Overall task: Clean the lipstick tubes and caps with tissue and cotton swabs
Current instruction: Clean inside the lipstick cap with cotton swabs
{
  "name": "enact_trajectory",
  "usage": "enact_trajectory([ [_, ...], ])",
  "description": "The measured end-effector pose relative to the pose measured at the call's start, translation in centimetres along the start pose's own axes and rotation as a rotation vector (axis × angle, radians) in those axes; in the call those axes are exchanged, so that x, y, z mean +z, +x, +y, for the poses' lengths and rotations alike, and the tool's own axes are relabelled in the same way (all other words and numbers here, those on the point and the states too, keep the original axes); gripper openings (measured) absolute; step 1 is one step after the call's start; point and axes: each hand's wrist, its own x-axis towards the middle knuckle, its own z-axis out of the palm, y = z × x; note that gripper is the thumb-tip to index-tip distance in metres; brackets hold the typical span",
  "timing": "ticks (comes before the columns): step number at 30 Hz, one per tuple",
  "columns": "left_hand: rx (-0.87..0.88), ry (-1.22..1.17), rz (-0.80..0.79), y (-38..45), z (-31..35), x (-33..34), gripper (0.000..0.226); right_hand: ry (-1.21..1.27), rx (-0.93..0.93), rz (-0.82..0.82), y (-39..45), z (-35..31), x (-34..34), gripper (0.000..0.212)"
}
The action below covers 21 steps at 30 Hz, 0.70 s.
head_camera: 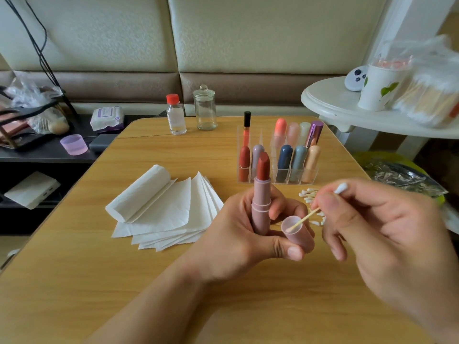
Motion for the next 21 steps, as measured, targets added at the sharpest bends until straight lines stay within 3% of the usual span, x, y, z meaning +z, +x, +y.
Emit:
enact_trajectory([
  [5, -0.034, 0.010, -0.043, -0.1, 0.2, 0.2, 0.053, 0.266, 0.279, -0.097, 0.8, 0.2, -0.3, 0.033],
  [8, -0.017, 0.008, -0.046, -0.1, 0.1, 0.4, 0.051, 0.391, 0.422, -0.067, 0.8, 0.4, -0.4, 0.029],
  [10, 0.002, 0.006, -0.022, 0.0, 0.1, 0.4, 0.051, 0.300, 0.295, 0.029, 0.1, 0.4, -0.4, 0.027],
  [15, 0.027, -0.018, 0.023, 0.1, 0.3, 0.4, 0.055, -0.250, -0.175, 0.128, -1.7, -0.8, 0.2, 0.018],
  [18, 0.019, -0.033, 0.009, 0.0, 0.4, 0.4, 0.057, -0.346, -0.213, 0.156, -1.9, -0.8, 0.6, 0.015],
  [21, 0.020, -0.012, 0.008, -0.1, 0.5, 0.5, 0.056, -0.235, -0.160, 0.151, -1.9, -0.6, 0.7, 0.014],
])
